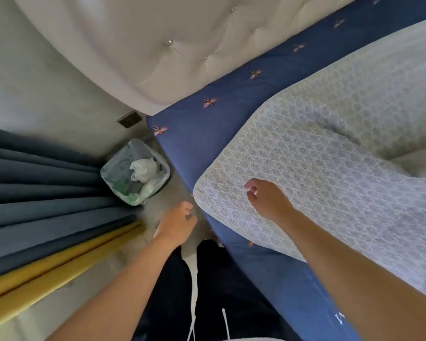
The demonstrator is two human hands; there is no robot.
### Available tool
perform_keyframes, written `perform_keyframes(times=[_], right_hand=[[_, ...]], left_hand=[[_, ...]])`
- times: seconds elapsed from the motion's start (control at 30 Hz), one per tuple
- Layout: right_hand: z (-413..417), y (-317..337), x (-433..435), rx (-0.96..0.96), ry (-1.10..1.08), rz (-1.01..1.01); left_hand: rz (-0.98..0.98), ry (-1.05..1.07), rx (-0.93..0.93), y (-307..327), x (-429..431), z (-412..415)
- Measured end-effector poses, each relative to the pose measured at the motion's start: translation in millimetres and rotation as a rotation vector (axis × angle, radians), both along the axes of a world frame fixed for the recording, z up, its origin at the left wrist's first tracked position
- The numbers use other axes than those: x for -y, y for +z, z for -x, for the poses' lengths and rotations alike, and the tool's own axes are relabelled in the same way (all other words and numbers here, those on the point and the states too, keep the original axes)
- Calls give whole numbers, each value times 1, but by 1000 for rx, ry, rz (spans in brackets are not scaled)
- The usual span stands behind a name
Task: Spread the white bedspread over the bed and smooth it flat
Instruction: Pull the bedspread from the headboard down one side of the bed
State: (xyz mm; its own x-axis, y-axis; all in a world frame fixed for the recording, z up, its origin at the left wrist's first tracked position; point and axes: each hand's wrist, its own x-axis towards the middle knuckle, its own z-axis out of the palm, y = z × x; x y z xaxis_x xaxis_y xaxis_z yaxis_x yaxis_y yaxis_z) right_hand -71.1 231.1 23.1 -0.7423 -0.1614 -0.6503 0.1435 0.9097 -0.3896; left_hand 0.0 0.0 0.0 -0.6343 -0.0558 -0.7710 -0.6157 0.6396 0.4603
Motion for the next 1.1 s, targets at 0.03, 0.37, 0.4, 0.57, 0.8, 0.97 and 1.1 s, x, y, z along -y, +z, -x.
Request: perform_keyframes(times=[0.03, 0.37, 0.4, 0.57, 0.8, 0.97, 1.1], right_hand=[[8, -12, 3, 22, -53, 2], [99, -137, 60, 87, -337, -36], [108, -143, 66, 83, -367, -60], [134, -181, 78, 53, -479, -193], [160, -181, 87, 121, -662, -11], [201, -172, 139, 103, -665, 147], [235, -175, 174, 145, -721, 269]], left_hand=[[7, 3, 8, -9, -1, 5], [30, 297, -33, -127, -6, 74], [66, 248, -60, -133, -4, 80], [180, -130, -73, -151, -1, 92], [-8, -13, 9, -163, 18, 117], [-28, 304, -28, -163, 83, 164], [73, 277, -163, -165, 134, 221]])
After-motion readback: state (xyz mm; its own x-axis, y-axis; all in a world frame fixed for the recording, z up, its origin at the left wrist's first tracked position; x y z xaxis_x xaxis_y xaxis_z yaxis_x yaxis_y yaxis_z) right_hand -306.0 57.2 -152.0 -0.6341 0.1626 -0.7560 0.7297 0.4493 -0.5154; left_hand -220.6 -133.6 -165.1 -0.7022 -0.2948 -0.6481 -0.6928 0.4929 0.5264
